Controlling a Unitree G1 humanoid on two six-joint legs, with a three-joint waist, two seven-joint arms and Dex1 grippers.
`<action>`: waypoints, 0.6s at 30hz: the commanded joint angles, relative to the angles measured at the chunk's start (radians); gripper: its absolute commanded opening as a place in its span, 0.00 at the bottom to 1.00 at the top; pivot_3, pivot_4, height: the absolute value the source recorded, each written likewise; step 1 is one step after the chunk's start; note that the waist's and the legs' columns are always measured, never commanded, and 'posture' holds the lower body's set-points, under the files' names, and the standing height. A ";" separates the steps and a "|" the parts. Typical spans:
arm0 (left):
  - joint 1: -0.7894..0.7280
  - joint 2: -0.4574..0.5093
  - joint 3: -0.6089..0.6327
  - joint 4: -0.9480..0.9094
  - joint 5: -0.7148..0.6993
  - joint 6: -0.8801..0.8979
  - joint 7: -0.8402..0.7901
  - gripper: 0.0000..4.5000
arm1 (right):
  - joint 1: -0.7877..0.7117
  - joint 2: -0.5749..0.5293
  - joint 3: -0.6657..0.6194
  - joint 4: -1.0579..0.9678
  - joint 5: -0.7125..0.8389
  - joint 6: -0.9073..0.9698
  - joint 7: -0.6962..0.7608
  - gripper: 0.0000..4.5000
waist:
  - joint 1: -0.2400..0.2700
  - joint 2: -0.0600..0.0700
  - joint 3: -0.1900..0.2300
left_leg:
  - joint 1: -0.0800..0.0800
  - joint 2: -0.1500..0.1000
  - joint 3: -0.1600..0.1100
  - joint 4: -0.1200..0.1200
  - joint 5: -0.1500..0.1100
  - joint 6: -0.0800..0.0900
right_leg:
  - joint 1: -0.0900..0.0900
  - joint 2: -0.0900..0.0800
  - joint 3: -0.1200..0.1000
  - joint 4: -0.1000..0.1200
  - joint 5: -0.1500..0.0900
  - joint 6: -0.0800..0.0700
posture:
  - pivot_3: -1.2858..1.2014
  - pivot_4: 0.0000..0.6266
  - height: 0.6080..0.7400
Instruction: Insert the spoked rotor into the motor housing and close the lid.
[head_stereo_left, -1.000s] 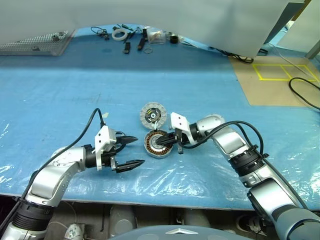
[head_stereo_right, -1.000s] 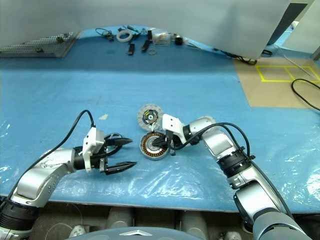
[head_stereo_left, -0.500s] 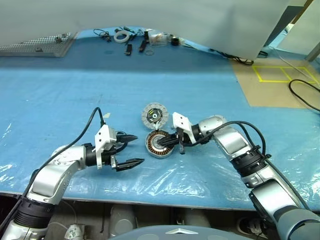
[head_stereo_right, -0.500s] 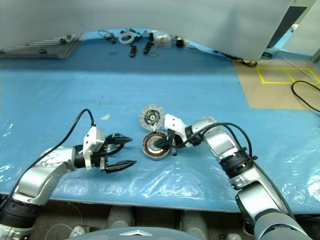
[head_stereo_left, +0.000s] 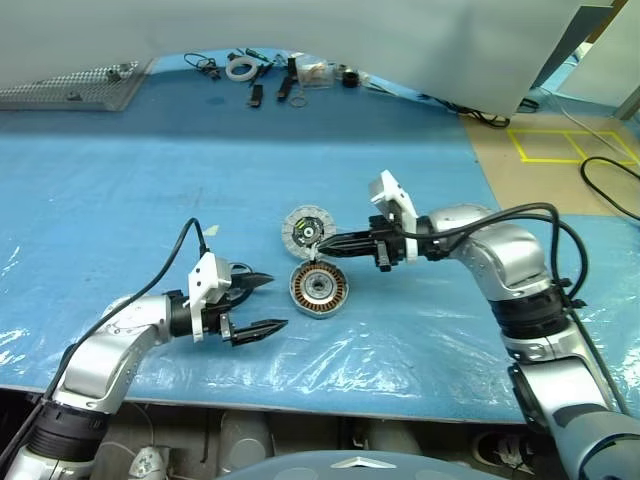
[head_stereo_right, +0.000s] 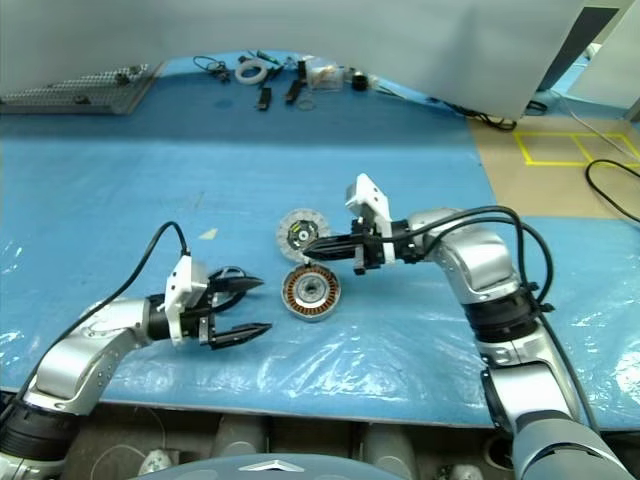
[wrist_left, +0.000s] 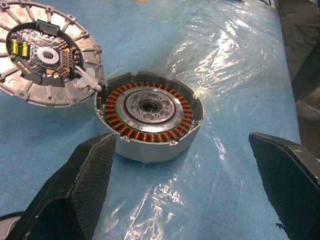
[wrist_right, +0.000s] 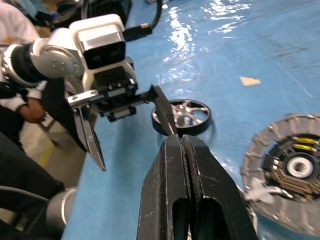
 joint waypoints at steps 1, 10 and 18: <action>0.026 0.029 0.080 -0.056 -0.043 0.010 0.012 1.00 | 0.040 -0.027 -0.056 -0.059 0.033 0.002 -0.039 0.00 | -0.001 0.000 0.000 | 0.000 0.000 0.000 0.000 0.000 0.000 | 0.000 0.000 0.000 0.000 0.000 0.000 | 0.52 0.24 1.00; 0.082 0.103 0.281 -0.043 -0.095 0.062 0.063 1.00 | 0.135 -0.079 -0.072 -0.167 0.124 0.069 -0.066 0.00 | -0.002 0.000 0.000 | 0.001 0.000 0.000 0.000 0.000 0.000 | 0.000 0.001 0.001 -0.001 0.000 0.000 | 0.52 0.24 1.00; 0.146 0.180 0.431 -0.059 -0.136 0.104 0.047 1.00 | 0.163 -0.110 -0.027 -0.152 0.099 0.024 -0.074 0.00 | -0.003 0.000 0.000 | 0.001 0.000 0.000 -0.001 0.000 0.000 | 0.000 0.001 0.001 -0.002 0.000 0.000 | 0.52 0.24 1.00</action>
